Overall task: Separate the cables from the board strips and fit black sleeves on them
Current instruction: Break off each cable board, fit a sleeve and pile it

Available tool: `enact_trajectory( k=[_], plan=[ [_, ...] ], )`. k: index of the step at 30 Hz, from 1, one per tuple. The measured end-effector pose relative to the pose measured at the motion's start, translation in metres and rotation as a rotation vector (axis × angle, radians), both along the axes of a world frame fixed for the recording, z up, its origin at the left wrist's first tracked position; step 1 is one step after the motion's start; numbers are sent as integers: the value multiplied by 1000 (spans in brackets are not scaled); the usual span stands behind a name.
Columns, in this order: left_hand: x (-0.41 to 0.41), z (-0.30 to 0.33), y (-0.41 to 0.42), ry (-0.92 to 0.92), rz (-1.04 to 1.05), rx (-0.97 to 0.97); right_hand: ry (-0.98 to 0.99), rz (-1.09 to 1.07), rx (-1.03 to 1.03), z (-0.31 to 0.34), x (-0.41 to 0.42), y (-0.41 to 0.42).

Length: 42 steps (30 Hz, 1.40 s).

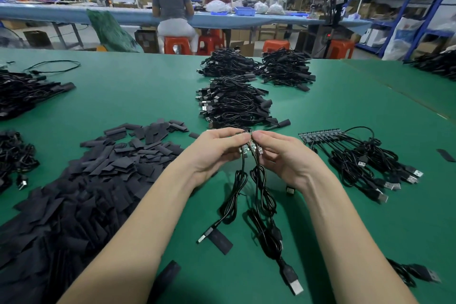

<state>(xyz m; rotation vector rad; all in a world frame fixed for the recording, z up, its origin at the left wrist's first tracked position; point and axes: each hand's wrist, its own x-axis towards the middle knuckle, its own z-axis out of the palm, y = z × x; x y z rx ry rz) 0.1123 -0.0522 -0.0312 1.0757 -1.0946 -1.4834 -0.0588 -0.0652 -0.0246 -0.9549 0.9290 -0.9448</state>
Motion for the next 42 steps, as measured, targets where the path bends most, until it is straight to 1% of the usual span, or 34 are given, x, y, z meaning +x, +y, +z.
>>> enact_trajectory(
  k=[4, 7, 8, 9, 11, 14, 16, 17, 18, 19, 20, 21, 22, 24, 25, 27, 28, 29, 30, 31, 33, 34, 35, 36, 37, 38, 40, 42],
  plan=[
    [-4, 2, 1, 109, -9, 70, -110, 13, 152, 0, 0, 3],
    [-3, 2, 1, 252, -83, 91, -283, 13, 271, 1, 3, 7],
    [-3, 1, 1, 275, -93, 86, -319, 18, 279, 2, 4, 8],
    [-3, 0, 1, 251, -81, 82, -310, 15, 261, 3, 3, 9],
    [-4, -3, -1, 77, 16, 59, -242, 11, 172, 8, -5, 9],
    [-2, -9, -2, -321, 179, -58, -71, 88, -43, 20, -24, 7],
    [-2, -14, -3, -594, 196, -148, 2, 165, -147, 27, -30, 7],
    [-4, -15, -2, -678, 185, -173, -5, 194, -165, 29, -31, 8],
    [-6, -15, -1, -690, 167, -178, -11, 223, -175, 30, -28, 9],
    [-8, -14, -1, -604, 131, -156, 21, 228, -190, 30, -25, 9],
    [-9, -12, 1, -457, 79, -111, 106, 182, -212, 29, -20, 8],
    [-9, -10, 1, -304, 26, -68, 210, 88, -237, 26, -17, 6],
    [-8, -7, 2, -191, -11, -41, 287, -40, -249, 22, -15, 3],
    [-3, 0, 2, -53, -42, -17, 340, -258, -233, 14, -16, -2],
    [0, 3, 1, 18, -55, -12, 361, -316, -222, 10, -17, -3],
    [4, 7, 0, 140, -97, -11, 434, -353, -202, 1, -21, -4],
    [5, 7, 0, 167, -121, -10, 458, -357, -199, -2, -21, -3],
    [6, 7, 0, 149, -140, -1, 463, -368, -205, -4, -21, -2],
    [7, 5, 0, 73, -154, 13, 444, -389, -227, -3, -19, -1],
    [8, 3, 0, -69, -162, 22, 415, -417, -270, -1, -18, -1],
    [10, -1, 2, -496, -175, -7, 387, -453, -379, 6, -15, -1],
    [9, -1, 2, -701, -163, -57, 386, -448, -422, 11, -13, -1],
    [6, -1, 3, -831, -120, -126, 385, -419, -450, 15, -12, -1],
    [1, 0, 3, -840, -56, -199, 378, -367, -456, 20, -10, 0],
    [-4, 0, 3, -739, -4, -246, 360, -306, -445, 23, -8, 1],
    [-10, 1, 4, -566, 26, -260, 340, -259, -423, 24, -6, 2],
    [-24, -1, 7, -250, 41, -213, 346, -248, -380, 24, -5, 2],
    [-33, -6, 8, -112, 84, -157, 415, -302, -363, 24, -5, 2]
  ],
)
